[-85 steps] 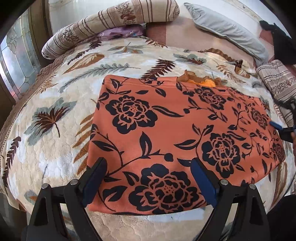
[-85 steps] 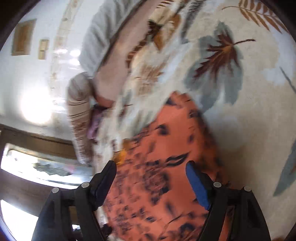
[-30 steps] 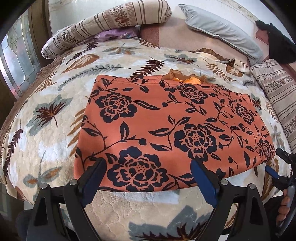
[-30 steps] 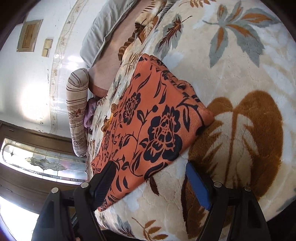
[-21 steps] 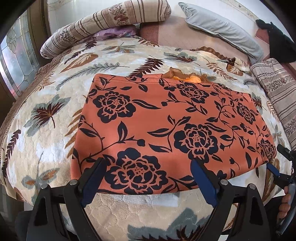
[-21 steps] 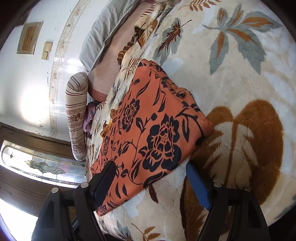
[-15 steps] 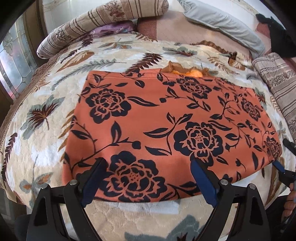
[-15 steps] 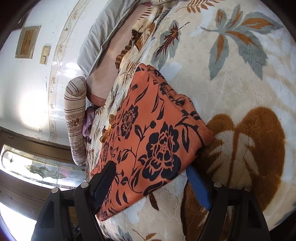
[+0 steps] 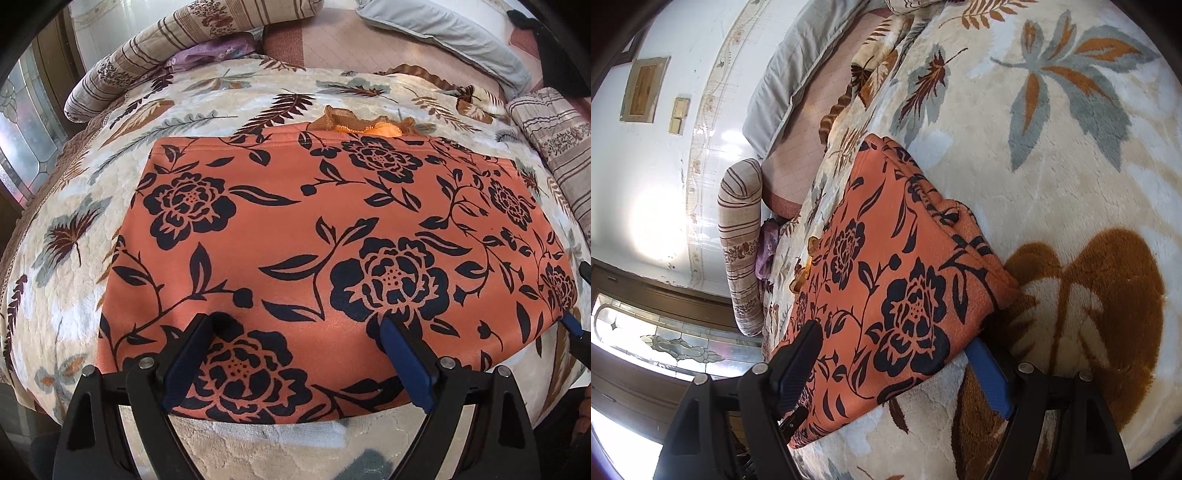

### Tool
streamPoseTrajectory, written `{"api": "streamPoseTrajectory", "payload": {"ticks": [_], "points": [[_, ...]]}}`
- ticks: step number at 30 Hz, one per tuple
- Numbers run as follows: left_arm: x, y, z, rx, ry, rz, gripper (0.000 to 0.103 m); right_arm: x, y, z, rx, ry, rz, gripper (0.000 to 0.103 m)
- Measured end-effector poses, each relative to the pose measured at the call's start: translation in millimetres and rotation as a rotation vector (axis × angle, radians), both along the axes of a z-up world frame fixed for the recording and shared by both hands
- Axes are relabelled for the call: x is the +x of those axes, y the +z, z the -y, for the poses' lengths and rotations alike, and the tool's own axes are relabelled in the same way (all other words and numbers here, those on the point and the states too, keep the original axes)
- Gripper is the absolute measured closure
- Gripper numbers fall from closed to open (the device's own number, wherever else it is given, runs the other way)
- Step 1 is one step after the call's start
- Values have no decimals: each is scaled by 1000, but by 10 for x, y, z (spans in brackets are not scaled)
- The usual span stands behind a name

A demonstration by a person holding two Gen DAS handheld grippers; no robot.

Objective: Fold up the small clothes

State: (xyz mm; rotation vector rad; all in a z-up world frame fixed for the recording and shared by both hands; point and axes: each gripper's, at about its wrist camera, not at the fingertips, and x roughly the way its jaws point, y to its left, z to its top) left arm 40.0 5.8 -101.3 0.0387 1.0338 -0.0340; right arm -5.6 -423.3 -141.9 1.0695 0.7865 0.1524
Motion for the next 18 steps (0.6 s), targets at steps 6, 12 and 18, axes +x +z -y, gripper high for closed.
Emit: {"api": "streamPoseTrajectory", "payload": {"ticks": [6,12,18], "points": [[-1,4,-2,-4,1,-1,11,-1,1,-13,-7,0,0,22],[12,-5,5,-4,2,6,11,5,4,-19,-7,-4,-4,22],[29,-86,54,33,-7,12,7,65,26,-5,-12,-4,-18,22]]}}
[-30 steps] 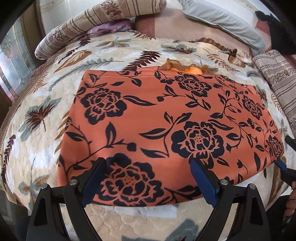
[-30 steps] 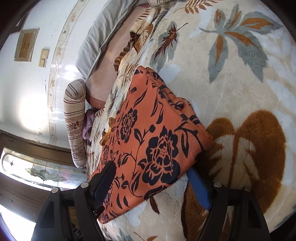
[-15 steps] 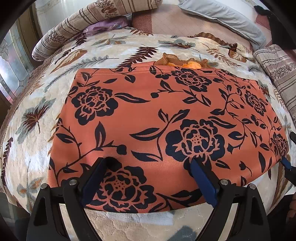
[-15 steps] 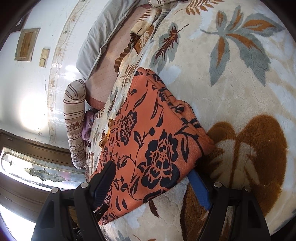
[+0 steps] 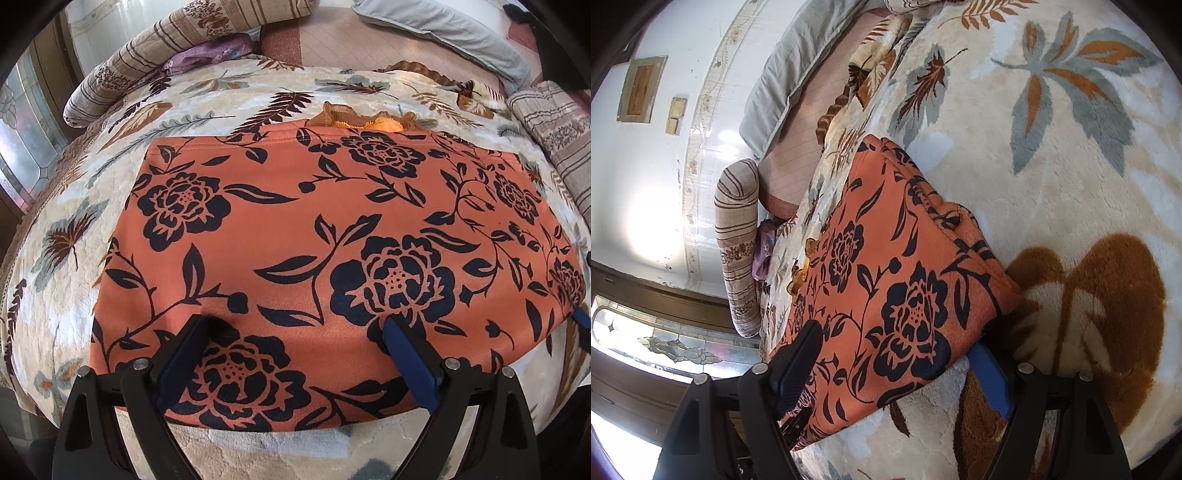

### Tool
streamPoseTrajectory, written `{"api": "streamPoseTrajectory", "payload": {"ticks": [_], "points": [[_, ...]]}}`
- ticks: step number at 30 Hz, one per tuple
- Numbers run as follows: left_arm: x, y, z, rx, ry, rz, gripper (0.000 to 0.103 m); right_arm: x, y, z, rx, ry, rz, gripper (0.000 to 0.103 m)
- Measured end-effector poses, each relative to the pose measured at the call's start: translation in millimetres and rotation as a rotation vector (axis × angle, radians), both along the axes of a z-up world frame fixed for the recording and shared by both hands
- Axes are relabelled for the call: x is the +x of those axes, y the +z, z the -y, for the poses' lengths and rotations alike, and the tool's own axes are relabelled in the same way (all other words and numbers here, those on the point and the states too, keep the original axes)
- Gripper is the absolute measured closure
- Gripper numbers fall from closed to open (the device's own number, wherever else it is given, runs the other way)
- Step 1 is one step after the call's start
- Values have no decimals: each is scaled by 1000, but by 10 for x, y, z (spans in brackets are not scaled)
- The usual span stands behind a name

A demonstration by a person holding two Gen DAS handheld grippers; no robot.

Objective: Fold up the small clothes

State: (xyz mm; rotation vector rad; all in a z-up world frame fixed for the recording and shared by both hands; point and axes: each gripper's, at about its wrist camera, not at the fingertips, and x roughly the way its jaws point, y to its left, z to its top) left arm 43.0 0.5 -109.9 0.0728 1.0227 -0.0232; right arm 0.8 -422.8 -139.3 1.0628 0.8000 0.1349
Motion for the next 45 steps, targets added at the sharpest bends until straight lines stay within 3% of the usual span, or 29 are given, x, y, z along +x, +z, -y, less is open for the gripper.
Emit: {"api": "streamPoseTrajectory", "payload": {"ticks": [3,5,7,10,13,15,17,19,21,23,24,27,30,36,37,39,40,43,45], "points": [[5,0,-11,-3,-3,-3,7,65,12,-1,-16,-4,-7,24],[1,7,-4,-1,-3,-5,7,84,13,-11,-40,-4,-20,37],[-1,17,-2,0,0,-6,7,128,-24,-25,-61,21,-53,83],[-30,112,19,-10,-6,17,7,101,71,-81,-145,30,-42,90],[-96,245,78,-13,-24,85,7,2,432,-177,-313,14,41,90],[-84,196,144,3,-43,78,7,2,412,-186,-348,19,11,90],[10,-35,153,16,-38,-19,7,73,72,-117,-281,45,-137,86],[-16,-20,139,14,-46,22,6,-34,-57,72,-111,-7,-125,82],[-8,-34,151,21,-51,19,6,-128,88,197,-134,-49,-113,67],[3,-47,151,21,-56,24,4,-208,245,317,-172,-92,-78,28],[-2,-59,161,21,-57,28,4,-214,314,356,-191,-104,-61,27],[-18,-69,168,22,-58,44,4,-3,479,450,-236,-68,-15,27],[-46,-72,169,15,-62,44,3,508,506,445,-218,65,-2,27],[-27,-57,122,8,-79,48,3,1640,282,295,-291,265,-107,29],[-25,-59,118,7,-82,49,2,1768,223,289,-291,273,-130,32],[-14,-64,116,6,-91,53,2,1958,184,268,-319,286,-143,58],[-14,-69,111,4,-97,60,1,1997,199,264,-337,288,-149,79],[-10,-84,112,7,-106,79,0,2051,136,398,-392,188,-191,81],[-11,-56,100,-1,-111,72,0,2000,142,407,-366,144,-177,76]]}}
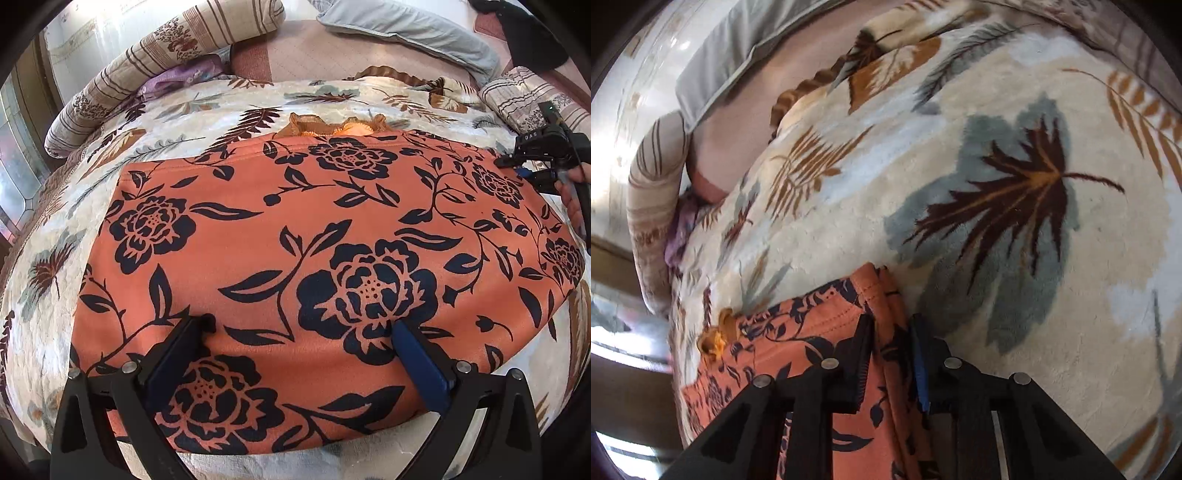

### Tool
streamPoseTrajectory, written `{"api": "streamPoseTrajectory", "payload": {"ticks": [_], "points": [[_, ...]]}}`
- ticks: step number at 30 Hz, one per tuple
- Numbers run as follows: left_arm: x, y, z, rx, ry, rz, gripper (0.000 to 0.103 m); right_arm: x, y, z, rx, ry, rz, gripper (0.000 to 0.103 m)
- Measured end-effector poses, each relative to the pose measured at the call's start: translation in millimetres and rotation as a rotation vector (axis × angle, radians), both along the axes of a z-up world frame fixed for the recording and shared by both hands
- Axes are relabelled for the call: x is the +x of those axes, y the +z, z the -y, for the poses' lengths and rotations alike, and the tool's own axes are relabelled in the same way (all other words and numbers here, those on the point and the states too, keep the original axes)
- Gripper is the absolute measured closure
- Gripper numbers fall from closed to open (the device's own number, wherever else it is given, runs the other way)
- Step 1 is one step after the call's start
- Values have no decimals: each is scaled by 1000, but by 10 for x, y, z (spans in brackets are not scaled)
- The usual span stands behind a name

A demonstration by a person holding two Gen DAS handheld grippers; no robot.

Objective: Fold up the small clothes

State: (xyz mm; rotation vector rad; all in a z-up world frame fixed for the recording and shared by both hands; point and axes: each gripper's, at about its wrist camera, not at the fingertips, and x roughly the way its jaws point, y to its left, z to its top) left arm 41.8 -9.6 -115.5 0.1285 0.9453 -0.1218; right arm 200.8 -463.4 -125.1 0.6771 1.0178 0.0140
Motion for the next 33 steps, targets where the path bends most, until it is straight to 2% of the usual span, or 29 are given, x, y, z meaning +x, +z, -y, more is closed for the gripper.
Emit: {"api": "streamPoseTrajectory", "payload": {"ticks": [3,4,5,8,11,12,13,14,15,18,22,24,26,28,29,30,31,33], "points": [[-16,175,-166,-61,16,6,0,-190,190,-133,-93,-25,41,62],[-44,285,-293,-68,59,38,0,-279,269,-173,-117,-36,62,45],[-69,371,-413,-77,94,61,0,-425,372,-228,-127,-43,105,35],[-169,551,-902,-157,231,81,0,-739,572,-407,-113,-2,176,35],[-281,466,-1325,-223,332,29,2,-1131,619,-713,-27,73,215,34],[-299,370,-1402,-224,347,-11,8,-1177,608,-856,-5,96,217,34],[-297,235,-1480,-220,365,-77,28,-1279,570,-955,20,125,216,34],[-303,61,-1574,-239,384,-159,42,-1367,517,-1059,43,159,210,34],[-329,36,-1628,-277,382,-144,42,-1428,445,-1143,49,185,193,34],[-375,157,-1634,-258,394,-126,42,-1521,157,-1224,47,187,104,34],[-439,418,-1521,-160,386,-25,42,-1656,175,-1138,102,139,141,34],[-416,478,-1455,-151,365,0,40,-1698,213,-1157,120,139,161,34],[-309,431,-1399,-132,348,-13,33,-1764,208,-1140,142,166,163,33],[-223,206,-1403,-100,358,-105,33,-1791,101,-1050,156,153,129,33],[-192,79,-1418,-92,370,-154,32,-1789,43,-979,197,128,126,33],[-210,53,-1445,-119,376,-148,32,-1813,42,-916,250,99,133,33],[-240,96,-1481,-142,393,-127,31,-1830,87,-886,254,82,144,33],[-278,179,-1484,-134,403,-105,31,-1892,253,-879,218,93,211,33]]}}
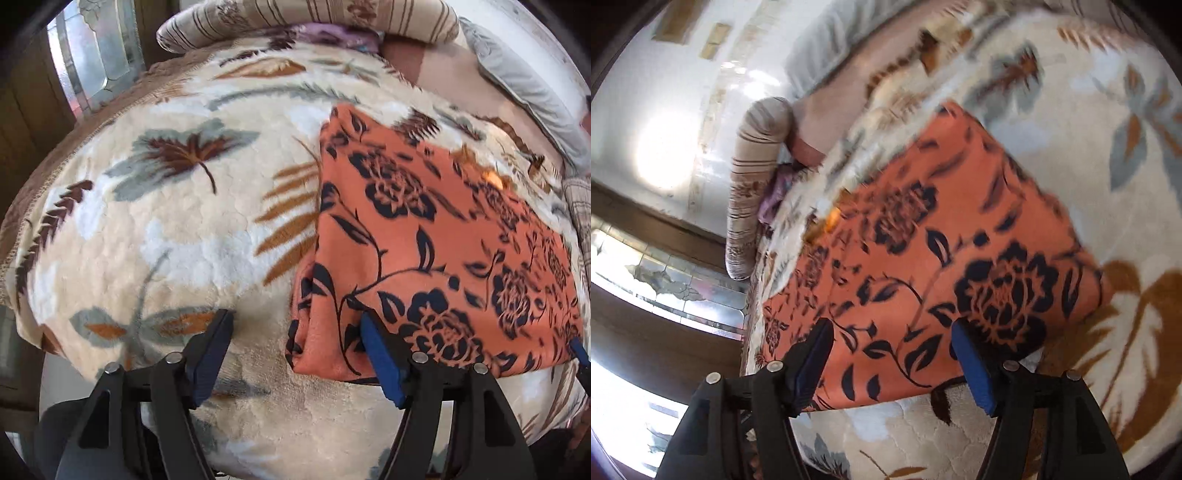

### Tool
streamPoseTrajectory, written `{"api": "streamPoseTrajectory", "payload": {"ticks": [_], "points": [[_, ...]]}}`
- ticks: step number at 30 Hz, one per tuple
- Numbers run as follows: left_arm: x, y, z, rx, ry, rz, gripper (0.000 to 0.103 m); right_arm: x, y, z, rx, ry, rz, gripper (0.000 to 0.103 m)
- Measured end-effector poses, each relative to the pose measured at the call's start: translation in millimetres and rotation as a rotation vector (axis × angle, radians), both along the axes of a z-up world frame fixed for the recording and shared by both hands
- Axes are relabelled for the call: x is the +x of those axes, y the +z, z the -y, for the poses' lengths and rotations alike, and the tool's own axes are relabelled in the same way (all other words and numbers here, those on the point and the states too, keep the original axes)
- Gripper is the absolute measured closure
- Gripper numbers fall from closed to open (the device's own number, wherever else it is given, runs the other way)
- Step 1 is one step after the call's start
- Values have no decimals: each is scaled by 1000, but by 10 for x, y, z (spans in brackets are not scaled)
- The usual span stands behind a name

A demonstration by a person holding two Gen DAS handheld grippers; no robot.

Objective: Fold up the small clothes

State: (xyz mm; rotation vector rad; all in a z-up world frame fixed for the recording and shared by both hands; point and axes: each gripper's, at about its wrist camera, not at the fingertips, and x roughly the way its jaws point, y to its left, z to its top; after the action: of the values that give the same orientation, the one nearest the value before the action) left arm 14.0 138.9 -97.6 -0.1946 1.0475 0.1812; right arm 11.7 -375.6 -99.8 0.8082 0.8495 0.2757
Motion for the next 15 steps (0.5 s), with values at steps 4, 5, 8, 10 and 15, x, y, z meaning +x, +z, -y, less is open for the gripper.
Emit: {"api": "streamPoseTrajectory", "payload": {"ticks": [4,5,8,10,15], "points": [[24,124,138,56,-27,49,31,4,-113,67,-27,-25,-51,31],[45,132,187,55,-42,48,31,7,-227,136,5,-58,-94,31],[64,176,341,79,-77,63,30,-109,-82,245,57,-98,-35,31],[55,222,463,87,-97,74,28,-196,35,256,48,-104,0,31],[93,276,659,81,-137,87,27,-402,-77,207,120,-98,-65,31]]}}
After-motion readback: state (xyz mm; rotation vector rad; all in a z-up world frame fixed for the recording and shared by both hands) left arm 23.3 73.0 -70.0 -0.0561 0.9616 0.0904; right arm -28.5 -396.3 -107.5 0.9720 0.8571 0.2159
